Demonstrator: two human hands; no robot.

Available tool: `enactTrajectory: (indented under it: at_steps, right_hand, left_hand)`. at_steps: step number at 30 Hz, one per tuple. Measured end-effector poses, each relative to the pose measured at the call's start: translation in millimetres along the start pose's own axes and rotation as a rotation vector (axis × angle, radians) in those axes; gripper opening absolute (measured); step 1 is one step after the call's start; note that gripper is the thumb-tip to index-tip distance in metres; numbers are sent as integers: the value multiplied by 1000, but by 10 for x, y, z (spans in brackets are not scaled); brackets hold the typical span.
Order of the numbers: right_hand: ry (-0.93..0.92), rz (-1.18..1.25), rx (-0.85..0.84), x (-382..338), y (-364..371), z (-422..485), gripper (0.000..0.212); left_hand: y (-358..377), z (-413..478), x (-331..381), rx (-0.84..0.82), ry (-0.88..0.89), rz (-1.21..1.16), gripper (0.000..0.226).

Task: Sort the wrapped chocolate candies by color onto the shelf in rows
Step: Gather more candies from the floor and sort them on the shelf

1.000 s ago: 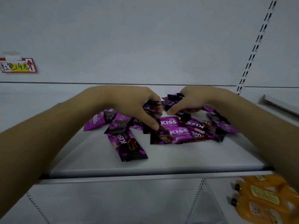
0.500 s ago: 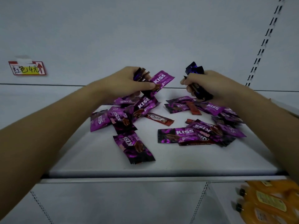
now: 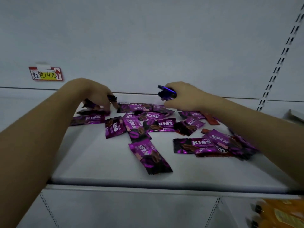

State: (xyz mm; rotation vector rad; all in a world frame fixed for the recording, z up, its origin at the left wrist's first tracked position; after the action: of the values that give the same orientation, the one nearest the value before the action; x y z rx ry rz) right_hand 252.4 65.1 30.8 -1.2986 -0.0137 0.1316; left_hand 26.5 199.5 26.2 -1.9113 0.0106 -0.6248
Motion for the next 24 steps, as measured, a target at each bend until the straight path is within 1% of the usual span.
enactTrajectory:
  at_steps: [3,4,5,6,8,9,10,11,13,14,16,17,18,20,21,24]
  right_hand:
    - [-64,17,-199,-187,99,218,28]
    - [-68,-1,-261,-209,125,255,26]
    - [-65,-14,-323,-203,144,278,24]
    - [-55,-16,-381,-185,144,291,19]
    - [-14,-22,-466,-80,82,262,9]
    - [3,-41,-501,-24,41,255,9]
    - [20,-56,-528,30,1,248,12]
    - [37,-55,-535,79,-21,248,15]
    - [46,-45,-443,144,-33,274,14]
    - [39,-46,-365,162,-23,296,15]
    - [15,-32,-234,174,29,352,24]
    - [0,-19,-195,164,64,378,28]
    - [-22,-10,-168,138,97,398,32]
    - [-74,-8,-142,52,171,428,39]
    - [-99,-7,-151,9,216,446,42]
    - [-127,-37,-243,-117,346,482,46]
  left_hand:
    - [13,-92,36,-130,117,-257,31]
    - [-15,-103,24,-125,157,-314,30]
    - [-62,-100,-1,-68,179,-321,28]
    - [-130,-88,-52,27,169,-278,26]
    - [-228,-53,-165,177,53,-116,24]
    - [-255,-60,-232,197,-36,-47,22]
    - [-260,-67,-289,176,-121,-5,21]
    - [-249,-65,-327,129,-183,6,21]
    - [-204,-77,-324,29,-219,-61,23]
    - [-178,-88,-285,-11,-197,-126,22]
    - [-121,-74,-177,-55,-99,-244,22]
    - [-87,-45,-117,-42,-30,-271,22]
    - [-54,2,-63,11,63,-258,23]
    - [3,116,3,158,241,-144,26]
    - [36,155,20,189,286,-93,29]
    - [96,218,3,126,263,-90,30]
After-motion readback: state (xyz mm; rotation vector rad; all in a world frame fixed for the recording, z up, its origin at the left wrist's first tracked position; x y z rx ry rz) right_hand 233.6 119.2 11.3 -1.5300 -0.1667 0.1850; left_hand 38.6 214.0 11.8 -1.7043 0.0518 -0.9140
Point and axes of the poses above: each hand's wrist, its own z-axis towards the middle knuckle, its own y-axis out of the palm, x = y × z, the point moved 2 cm from there along z, towards the middle knuckle, and after that the axes turned 14 degrees about -z, right-handed, at the moved point
